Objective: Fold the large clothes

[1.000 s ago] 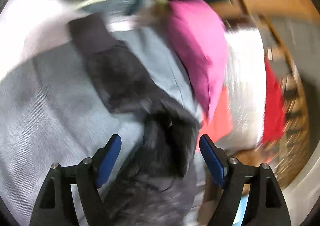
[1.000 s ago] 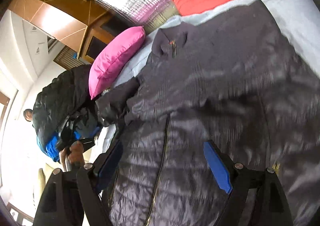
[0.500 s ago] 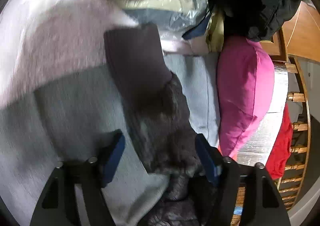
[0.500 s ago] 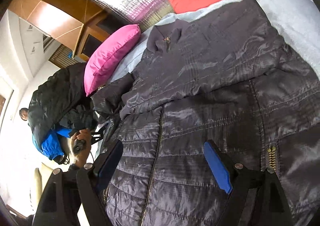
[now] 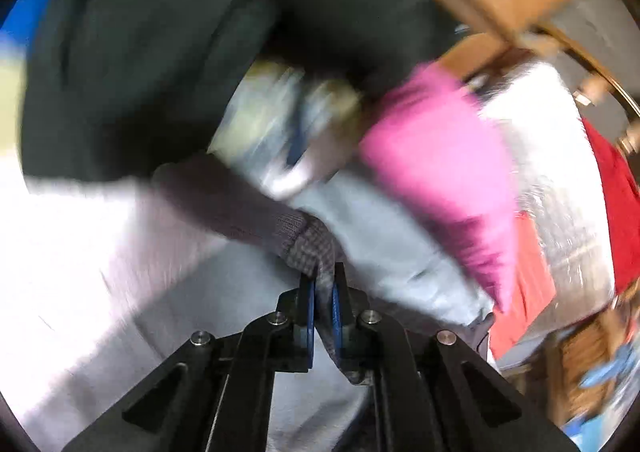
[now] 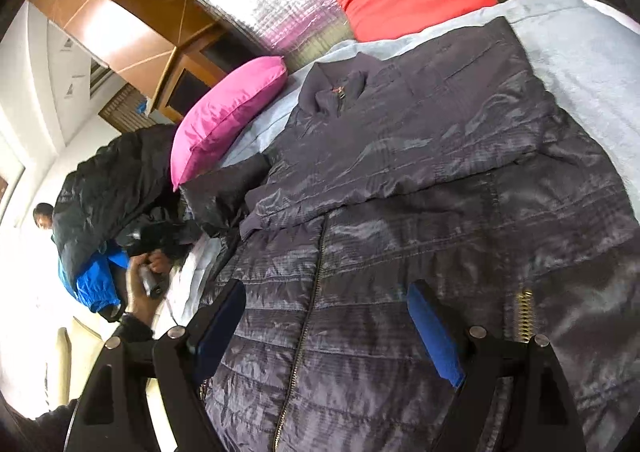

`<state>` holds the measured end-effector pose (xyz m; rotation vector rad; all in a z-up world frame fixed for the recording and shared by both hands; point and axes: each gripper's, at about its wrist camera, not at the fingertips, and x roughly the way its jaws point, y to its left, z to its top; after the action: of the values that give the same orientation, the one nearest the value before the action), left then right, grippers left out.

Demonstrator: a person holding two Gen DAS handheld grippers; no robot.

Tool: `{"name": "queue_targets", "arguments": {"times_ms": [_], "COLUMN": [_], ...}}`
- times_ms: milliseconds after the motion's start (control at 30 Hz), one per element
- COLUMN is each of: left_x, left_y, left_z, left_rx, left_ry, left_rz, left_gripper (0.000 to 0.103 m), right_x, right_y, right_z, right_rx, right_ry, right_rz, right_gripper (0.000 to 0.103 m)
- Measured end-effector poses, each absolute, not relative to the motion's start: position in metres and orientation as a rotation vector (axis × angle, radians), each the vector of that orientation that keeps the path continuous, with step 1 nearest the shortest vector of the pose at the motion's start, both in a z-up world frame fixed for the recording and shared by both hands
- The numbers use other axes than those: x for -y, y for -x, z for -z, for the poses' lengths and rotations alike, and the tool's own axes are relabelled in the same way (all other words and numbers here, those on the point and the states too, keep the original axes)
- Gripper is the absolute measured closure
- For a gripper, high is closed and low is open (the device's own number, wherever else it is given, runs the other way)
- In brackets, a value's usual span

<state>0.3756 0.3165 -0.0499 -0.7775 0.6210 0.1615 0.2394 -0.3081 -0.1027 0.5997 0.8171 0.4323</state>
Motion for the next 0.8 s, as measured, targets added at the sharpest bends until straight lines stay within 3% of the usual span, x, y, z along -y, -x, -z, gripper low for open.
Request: {"name": "queue_targets", "arguments": {"times_ms": [200,300,467,633,700,733,767,800], "left_x": [-0.250,-0.192,-0.091,0.010,0.049,0.057,0.071,0.081], "left_y": [-0.342,-0.332,-0.331,-0.350,-0.357,-0.356,-0.363,-0.369], "left_z": [-0.096,-0.138,-0.152,-0.115,-0.080,-0.065,-0.045,-0.024], "left_rx": [-0.375,-0.323,-0.343,-0.439,-0.508,-0.546,-0.617,-0.682], "left_ry": [0.442,0.336,0.274,0.207,0.180,0.162,0.144,0.135], "left_rz": [-0.037,0.084,0.269,0.375,0.388,0.394,0.400,0.410], "left_gripper": [0.097,0.097,0.096,0.096,0.089,0.074,0.052,0.043], "right_x": [0.323,0.332,0.347,0.367,0.378,0.381,0.386,0.390], "right_y": [-0.226,-0.221,-0.214,-0.208,-0.207,-0.207,-0.207,-0.207], "right_z": [0.100,0.099,0.090,0.086,0.089,0.091,0.094,0.096], "right_rx": [-0.784,-0.765,-0.727,-0.694,-0.689,-0.688,-0.687,-0.689], "right_ry": [-0.629,-0.653,-0.676,-0.707,-0.735,-0.746,-0.768,-0.787], "right_rz": [-0.426,-0.425,-0.415,-0.389,-0.372,-0.363,-0.350,-0.343], "right_gripper": [0.018,0.018,0.018,0.018,0.018,0.018,0.018,0.017]}}
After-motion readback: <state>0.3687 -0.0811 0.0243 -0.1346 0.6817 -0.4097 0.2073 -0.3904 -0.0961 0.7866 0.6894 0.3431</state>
